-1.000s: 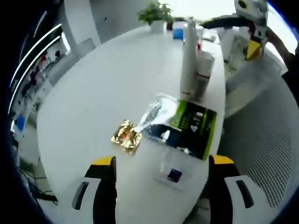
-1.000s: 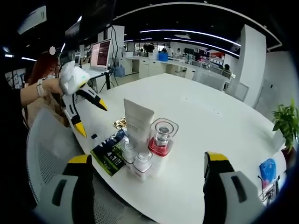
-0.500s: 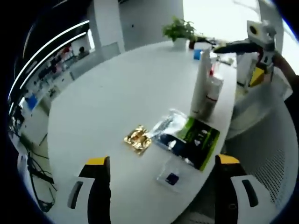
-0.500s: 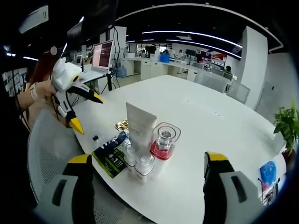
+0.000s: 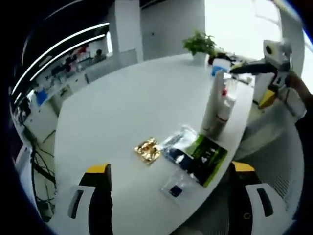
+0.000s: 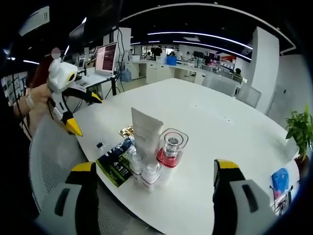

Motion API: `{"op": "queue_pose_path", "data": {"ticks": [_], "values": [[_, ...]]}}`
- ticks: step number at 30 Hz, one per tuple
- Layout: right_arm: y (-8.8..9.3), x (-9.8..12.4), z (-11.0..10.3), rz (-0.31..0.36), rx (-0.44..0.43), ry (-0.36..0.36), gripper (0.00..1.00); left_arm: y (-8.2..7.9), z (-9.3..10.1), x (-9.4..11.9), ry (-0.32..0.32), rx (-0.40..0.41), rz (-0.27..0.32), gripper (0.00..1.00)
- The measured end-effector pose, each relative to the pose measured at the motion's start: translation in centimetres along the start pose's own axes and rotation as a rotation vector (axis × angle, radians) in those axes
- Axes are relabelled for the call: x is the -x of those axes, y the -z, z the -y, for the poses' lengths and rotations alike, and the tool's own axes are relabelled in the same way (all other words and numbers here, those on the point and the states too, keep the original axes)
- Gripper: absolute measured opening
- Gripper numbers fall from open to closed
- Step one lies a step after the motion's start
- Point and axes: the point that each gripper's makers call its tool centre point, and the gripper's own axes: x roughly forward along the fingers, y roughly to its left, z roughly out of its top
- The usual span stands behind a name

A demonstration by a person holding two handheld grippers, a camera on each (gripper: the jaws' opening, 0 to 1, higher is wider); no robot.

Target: Arrange the skincare products in the storage area until every visible bottle or jar stands upright without overlapping.

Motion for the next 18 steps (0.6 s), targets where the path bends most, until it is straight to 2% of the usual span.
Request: {"op": "queue_pose_path", "data": {"ticks": [7, 10, 18], "values": [[0.0, -0.1, 0.0, -0.003, 0.001, -0.003, 0.99, -0.3, 0.2, 0.8, -0.027, -0.011, 0.022, 0.97], [0.1, -0.2, 0.0, -0.008, 0.005, -0.005, 0.99, -0.4, -0.7, 1.5, -0.069, 0.024, 0.043, 0.97], [0.2, -0.3, 0.0, -0.008, -0.005, -0.006, 0.99, -0.4, -0.4, 1.6, -0.075, 0.047, 0.057, 0.97]]}}
